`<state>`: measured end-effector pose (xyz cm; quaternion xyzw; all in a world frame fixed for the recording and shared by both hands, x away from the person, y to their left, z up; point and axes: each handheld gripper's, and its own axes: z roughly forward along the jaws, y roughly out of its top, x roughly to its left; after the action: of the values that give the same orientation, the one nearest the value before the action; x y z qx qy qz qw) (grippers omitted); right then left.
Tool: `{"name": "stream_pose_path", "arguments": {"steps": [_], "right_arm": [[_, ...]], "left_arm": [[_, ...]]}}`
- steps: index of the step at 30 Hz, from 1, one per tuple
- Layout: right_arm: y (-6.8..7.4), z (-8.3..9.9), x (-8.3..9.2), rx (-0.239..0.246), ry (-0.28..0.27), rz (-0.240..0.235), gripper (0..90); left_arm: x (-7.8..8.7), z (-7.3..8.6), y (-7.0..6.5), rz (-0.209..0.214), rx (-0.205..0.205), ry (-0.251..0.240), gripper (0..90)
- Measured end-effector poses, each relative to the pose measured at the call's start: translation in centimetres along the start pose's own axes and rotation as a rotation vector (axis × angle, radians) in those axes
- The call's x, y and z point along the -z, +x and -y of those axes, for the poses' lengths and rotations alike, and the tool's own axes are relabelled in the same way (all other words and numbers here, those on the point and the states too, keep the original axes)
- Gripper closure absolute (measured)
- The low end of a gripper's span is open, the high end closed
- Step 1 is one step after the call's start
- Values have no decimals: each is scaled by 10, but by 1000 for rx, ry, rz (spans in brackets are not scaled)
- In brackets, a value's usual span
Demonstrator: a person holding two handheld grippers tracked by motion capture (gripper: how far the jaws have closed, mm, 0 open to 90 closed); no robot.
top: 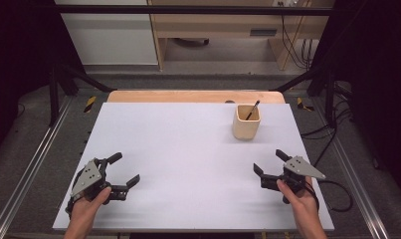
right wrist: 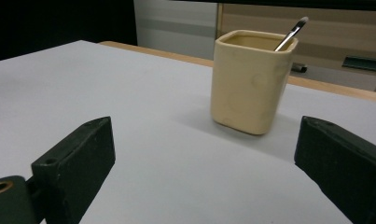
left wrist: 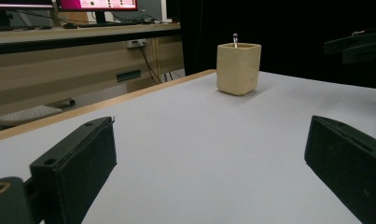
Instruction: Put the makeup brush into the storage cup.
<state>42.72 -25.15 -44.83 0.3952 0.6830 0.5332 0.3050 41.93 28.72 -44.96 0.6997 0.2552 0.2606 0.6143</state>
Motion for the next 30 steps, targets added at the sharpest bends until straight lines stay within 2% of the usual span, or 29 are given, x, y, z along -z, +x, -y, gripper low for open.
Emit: {"name": "stream_pose_path", "arguments": {"steps": [10,30], "right_arm": [[10,5,-8,27,-13,-22,40],[10,12,-16,49,-35,-10,30]], "left_arm": [[1,-1,0,-1,-2,0,16],[0,-1,-2,-2,-12,4,16]]}}
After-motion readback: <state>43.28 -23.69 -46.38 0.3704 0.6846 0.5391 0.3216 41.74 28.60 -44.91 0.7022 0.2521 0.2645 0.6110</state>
